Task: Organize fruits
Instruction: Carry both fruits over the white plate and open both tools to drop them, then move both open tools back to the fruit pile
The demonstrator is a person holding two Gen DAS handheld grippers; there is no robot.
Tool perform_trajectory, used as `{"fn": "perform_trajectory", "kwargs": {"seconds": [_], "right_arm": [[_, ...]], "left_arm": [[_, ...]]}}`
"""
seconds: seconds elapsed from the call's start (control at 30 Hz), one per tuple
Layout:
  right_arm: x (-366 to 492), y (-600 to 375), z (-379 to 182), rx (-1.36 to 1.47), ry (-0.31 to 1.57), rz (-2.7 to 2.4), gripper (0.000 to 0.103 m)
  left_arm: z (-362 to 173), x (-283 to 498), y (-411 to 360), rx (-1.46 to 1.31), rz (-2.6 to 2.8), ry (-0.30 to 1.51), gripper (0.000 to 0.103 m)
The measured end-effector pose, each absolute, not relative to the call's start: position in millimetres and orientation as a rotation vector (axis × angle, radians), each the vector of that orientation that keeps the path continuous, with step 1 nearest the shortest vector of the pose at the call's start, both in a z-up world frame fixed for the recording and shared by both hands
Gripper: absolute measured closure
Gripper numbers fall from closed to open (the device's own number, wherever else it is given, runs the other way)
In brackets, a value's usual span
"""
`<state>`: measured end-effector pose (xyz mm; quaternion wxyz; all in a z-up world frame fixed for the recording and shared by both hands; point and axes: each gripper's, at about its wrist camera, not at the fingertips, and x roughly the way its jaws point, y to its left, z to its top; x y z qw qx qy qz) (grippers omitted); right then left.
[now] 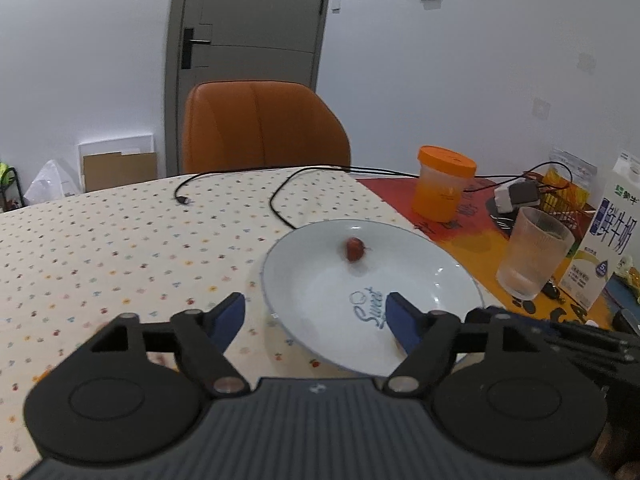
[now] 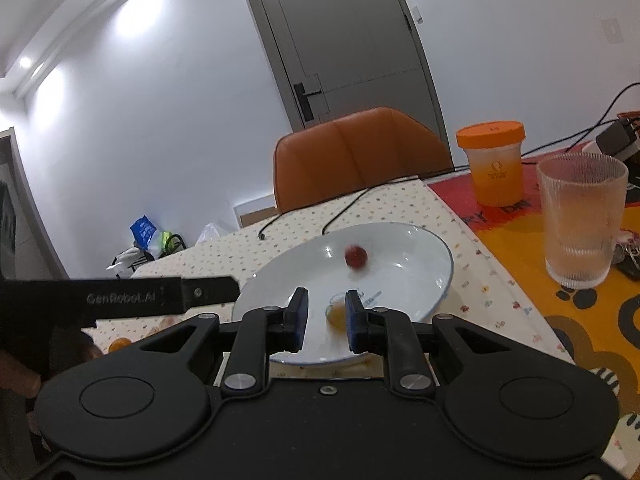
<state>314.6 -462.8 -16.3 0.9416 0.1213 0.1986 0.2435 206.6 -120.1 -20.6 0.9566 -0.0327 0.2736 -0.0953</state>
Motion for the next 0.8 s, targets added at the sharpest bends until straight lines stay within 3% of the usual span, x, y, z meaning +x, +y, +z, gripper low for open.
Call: {"fn": "perform_trajectory", "kwargs": {"seconds": [0.23,0.27,0.37,0.4,0.7,0.8], "right_arm": [[309,-458,-14,0.237,0.416,0.477,0.077],[307,-457,-13,0.236,0.415,0.48,0.072],[302,-452,-9,0.225,0.405,0.469,0.042],[299,-450,-8,0.216,0.395,0.464,0.037],[293,-438,1,0.225,0.401,0.459,0.005],[289,-436,5,0.23,0.387,0.461,0.0]], "left_arm": [[-17,195,-95,-0.099,-0.157,0.551,0.018],[-17,194,-92,-0.1,-0.153,0.553,0.017],[-17,191,-84,-0.096,-0.116,0.565,0.016],[-16,189,-80,-0.098,-0.107,0.564,0.016],[-3,173,-46,-0.112,-0.044,0.537,0.009],[3,168,-36,-0.122,-0.038,0.533,0.006]]}}
